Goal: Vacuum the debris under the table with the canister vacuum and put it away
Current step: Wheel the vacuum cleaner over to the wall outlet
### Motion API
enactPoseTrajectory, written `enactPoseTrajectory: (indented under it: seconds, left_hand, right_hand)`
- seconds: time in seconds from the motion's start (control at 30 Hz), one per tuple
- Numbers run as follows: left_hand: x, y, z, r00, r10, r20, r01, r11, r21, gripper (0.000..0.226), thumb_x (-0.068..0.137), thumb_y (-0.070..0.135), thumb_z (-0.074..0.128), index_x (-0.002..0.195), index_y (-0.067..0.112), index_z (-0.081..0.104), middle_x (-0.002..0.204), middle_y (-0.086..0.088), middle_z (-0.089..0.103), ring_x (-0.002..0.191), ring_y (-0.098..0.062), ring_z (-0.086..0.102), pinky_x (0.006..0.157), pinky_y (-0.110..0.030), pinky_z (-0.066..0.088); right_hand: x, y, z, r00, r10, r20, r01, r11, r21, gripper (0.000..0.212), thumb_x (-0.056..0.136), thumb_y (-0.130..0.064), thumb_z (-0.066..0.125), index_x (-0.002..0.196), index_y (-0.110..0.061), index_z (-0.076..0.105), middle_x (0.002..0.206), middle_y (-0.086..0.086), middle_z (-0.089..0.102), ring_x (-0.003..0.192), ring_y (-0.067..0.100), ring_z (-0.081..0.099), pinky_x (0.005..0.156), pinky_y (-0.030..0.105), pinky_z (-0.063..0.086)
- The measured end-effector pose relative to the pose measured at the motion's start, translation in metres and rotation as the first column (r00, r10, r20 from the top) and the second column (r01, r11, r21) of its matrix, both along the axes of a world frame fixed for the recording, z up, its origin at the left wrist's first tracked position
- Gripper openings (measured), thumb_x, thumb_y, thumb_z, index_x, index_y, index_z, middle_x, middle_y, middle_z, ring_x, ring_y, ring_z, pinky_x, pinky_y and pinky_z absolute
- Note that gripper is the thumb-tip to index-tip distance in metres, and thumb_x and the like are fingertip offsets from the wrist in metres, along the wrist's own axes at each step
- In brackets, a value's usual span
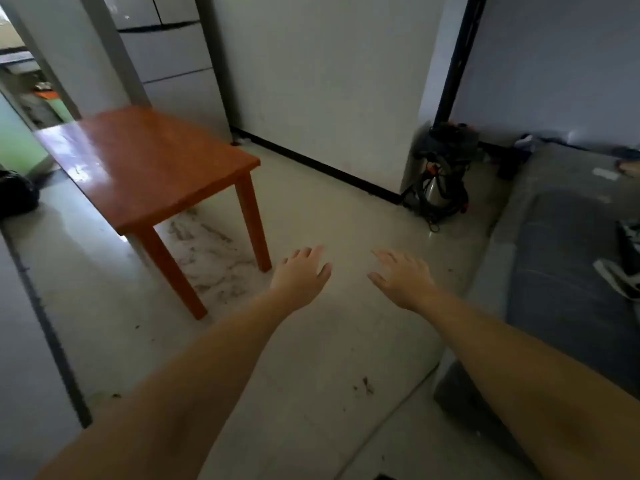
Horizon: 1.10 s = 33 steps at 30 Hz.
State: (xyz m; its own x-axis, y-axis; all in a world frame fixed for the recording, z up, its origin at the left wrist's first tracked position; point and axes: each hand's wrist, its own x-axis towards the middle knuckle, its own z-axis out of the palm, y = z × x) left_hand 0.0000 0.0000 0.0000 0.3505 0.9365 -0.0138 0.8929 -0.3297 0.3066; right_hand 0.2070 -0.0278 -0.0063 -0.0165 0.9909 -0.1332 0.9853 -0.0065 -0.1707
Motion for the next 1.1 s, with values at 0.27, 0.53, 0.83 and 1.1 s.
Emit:
enactPoseTrajectory:
  seconds: [0.27, 0.53, 0.83, 1.1]
  left_hand:
    - [0.015, 0.054, -0.018, 0.997, -0.056, -0.05, 0.054, 0.998, -0.043, 0.051, 0.1, 0.042, 0.027, 0.146, 0.019, 0.03, 0.141, -0.009, 0.046, 0.128, -0.029, 0.043, 0.104, -0.043, 0.035]
    - [0.068, 0.188, -0.027, 0.984, -0.156, -0.085, 0.152, 0.987, -0.052, 0.051, 0.1, 0.041, 0.028, 0.146, 0.018, 0.03, 0.141, -0.01, 0.046, 0.128, -0.029, 0.042, 0.104, -0.043, 0.034]
    - [0.132, 0.343, -0.011, 0.983, -0.176, -0.046, 0.174, 0.984, -0.046, 0.05, 0.1, 0.038, 0.03, 0.145, 0.017, 0.031, 0.139, -0.011, 0.048, 0.126, -0.03, 0.043, 0.102, -0.043, 0.035]
    - [0.193, 0.485, -0.024, 0.96, -0.275, -0.047, 0.272, 0.96, -0.065, 0.05, 0.1, 0.04, 0.03, 0.145, 0.019, 0.031, 0.141, -0.009, 0.046, 0.127, -0.027, 0.042, 0.103, -0.042, 0.034]
  right_hand:
    - [0.015, 0.049, -0.022, 0.998, -0.059, 0.019, 0.061, 0.989, -0.132, 0.058, 0.099, -0.05, 0.03, 0.152, -0.027, 0.018, 0.156, 0.004, 0.028, 0.14, 0.028, 0.031, 0.108, 0.048, 0.03]
    - [0.062, 0.168, -0.032, 0.991, -0.128, -0.042, 0.123, 0.985, -0.118, 0.057, 0.1, -0.049, 0.029, 0.152, -0.028, 0.018, 0.157, 0.002, 0.026, 0.141, 0.028, 0.03, 0.111, 0.05, 0.029]
    - [0.133, 0.298, -0.02, 0.974, -0.222, -0.035, 0.215, 0.966, -0.141, 0.056, 0.099, -0.047, 0.032, 0.151, -0.029, 0.02, 0.154, 0.006, 0.033, 0.138, 0.03, 0.034, 0.109, 0.052, 0.03]
    - [0.184, 0.426, -0.026, 0.945, -0.328, -0.004, 0.323, 0.932, -0.168, 0.056, 0.1, -0.048, 0.031, 0.151, -0.027, 0.02, 0.156, 0.004, 0.029, 0.14, 0.027, 0.031, 0.112, 0.052, 0.025]
